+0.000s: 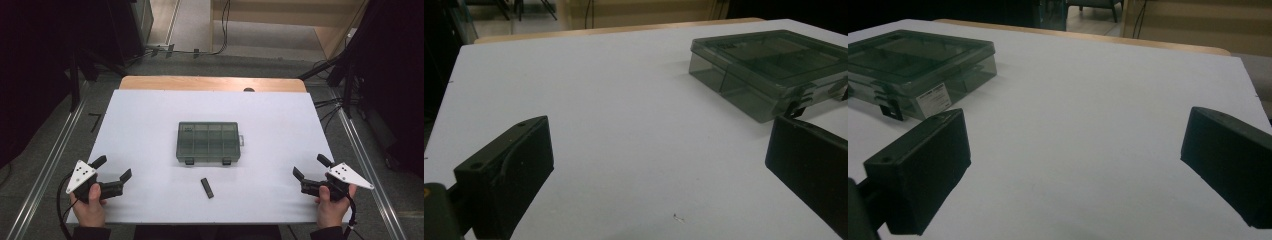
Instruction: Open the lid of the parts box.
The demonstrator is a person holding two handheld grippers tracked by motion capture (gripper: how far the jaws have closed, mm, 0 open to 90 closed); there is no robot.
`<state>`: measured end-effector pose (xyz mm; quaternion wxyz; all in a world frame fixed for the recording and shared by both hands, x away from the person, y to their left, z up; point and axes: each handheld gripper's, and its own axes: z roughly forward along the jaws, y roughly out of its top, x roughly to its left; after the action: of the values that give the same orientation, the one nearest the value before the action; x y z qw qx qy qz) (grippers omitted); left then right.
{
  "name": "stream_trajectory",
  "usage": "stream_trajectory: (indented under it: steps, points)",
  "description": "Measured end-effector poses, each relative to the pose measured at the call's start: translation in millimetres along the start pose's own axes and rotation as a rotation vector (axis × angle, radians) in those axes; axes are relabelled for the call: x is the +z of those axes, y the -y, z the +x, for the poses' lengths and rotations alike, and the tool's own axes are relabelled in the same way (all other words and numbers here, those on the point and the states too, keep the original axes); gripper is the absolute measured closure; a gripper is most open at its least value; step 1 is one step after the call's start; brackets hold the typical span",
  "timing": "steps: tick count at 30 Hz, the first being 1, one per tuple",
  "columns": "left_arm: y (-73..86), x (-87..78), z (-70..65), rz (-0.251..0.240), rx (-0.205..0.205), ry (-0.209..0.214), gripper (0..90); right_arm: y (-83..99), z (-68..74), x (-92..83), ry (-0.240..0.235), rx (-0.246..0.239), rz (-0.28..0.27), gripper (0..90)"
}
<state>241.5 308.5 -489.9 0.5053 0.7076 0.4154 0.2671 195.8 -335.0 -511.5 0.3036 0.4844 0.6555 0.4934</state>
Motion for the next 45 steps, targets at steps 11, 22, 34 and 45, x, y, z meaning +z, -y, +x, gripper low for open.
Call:
stream_trajectory:
  steps: [11,22,34,45]
  points:
    - [-6.5,4.9,-11.7,-0.022,0.038,0.017,0.0,-3.4,3.1,-3.1,-0.008,-0.004,-0.02,0.0]
    - [-13.3,3.9,-19.0,-0.055,0.027,0.038,0.0,-15.2,11.5,-7.2,0.005,-0.042,-0.034,0.0]
    - [-30.3,7.1,-29.6,-0.057,0.027,0.073,0.0,-32.5,24.8,-9.5,-0.033,-0.068,-0.05,0.0]
    - [-45.5,15.4,-39.5,-0.062,0.028,0.105,0.0,-49.2,35.4,-3.3,-0.101,-0.068,-0.054,0.0]
